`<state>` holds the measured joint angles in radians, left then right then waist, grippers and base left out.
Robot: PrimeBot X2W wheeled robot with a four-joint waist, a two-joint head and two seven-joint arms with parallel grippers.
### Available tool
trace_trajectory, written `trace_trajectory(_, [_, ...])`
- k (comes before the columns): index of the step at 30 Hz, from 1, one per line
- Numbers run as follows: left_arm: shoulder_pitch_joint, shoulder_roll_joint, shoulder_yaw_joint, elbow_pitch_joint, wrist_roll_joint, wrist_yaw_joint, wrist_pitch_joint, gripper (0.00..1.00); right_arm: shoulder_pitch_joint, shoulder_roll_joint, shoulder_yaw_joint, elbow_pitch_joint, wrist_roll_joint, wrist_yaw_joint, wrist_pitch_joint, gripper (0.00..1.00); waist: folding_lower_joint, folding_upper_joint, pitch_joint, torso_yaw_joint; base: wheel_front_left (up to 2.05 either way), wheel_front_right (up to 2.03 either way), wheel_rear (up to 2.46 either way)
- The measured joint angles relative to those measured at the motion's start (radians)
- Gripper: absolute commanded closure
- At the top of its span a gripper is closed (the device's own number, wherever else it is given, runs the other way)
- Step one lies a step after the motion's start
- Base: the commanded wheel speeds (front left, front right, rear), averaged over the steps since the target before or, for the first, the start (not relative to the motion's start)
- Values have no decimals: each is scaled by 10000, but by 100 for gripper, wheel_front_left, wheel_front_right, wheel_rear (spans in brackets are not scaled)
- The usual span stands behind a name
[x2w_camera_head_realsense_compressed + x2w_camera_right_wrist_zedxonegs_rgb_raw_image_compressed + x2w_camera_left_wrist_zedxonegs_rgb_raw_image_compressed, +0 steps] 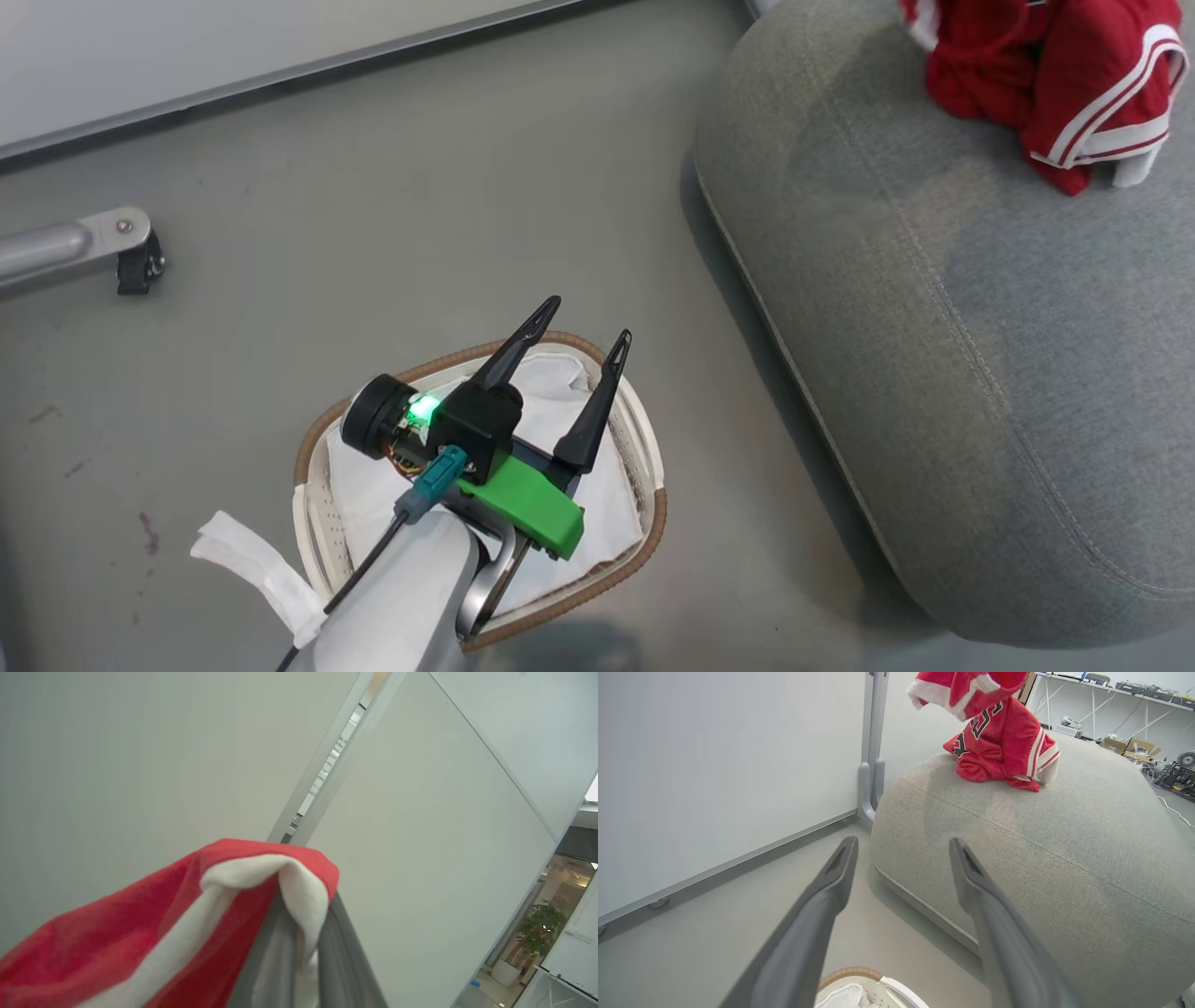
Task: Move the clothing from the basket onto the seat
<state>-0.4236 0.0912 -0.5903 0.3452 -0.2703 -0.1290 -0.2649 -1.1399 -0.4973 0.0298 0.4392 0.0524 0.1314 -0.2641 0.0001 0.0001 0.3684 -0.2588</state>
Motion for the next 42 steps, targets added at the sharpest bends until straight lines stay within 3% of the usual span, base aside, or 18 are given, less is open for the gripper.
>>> trace_trajectory(6, [-39, 127, 115, -163, 105, 0, 0, 0, -381, -895, -1308, 825, -491, 0, 0, 100, 0, 0, 475, 263, 0, 0, 0])
trace_trajectory(10, [-181, 144, 171, -228, 190, 0, 0, 0, 250, -959, -1818, 1530, -510, 0, 0, 100, 0, 0, 770, 319, 0, 0, 0])
trace_trajectory(20, [-751, 347, -77, -324, 366, 0, 0, 0, 2482, 677, -2638, 2497, -424, 0, 0, 100, 1, 0, 1654, 181, 0, 0, 0])
trace_trajectory(26, [-925, 516, -242, -311, 412, 0, 0, 0, 2960, 1703, -3010, 2895, -554, 0, 0, 100, 1, 0, 2191, 36, 0, 0, 0])
trace_trajectory(32, [-956, 529, -297, -263, 374, 0, 0, 0, 3173, 2048, -3179, 2872, -775, 0, 0, 98, 1, 0, 2295, -25, 0, 0, 0])
trace_trajectory(35, [-955, 522, -318, -253, 286, 0, 0, 0, 3423, 2125, -3382, 2502, -846, 0, 0, 57, 0, 0, 2184, -24, 0, 0, 0])
trace_trajectory(36, [-955, 504, -307, -253, 247, 0, 0, 0, 3567, 2161, -3394, 2339, -894, 0, -2, 0, 0, 0, 2130, -22, 0, 0, 0])
trace_trajectory(42, [-875, 401, -138, -217, 163, 0, 0, 0, 4499, 2301, -3233, 1655, -957, 0, -2, 0, 0, 0, 1749, -36, 0, 0, 0])
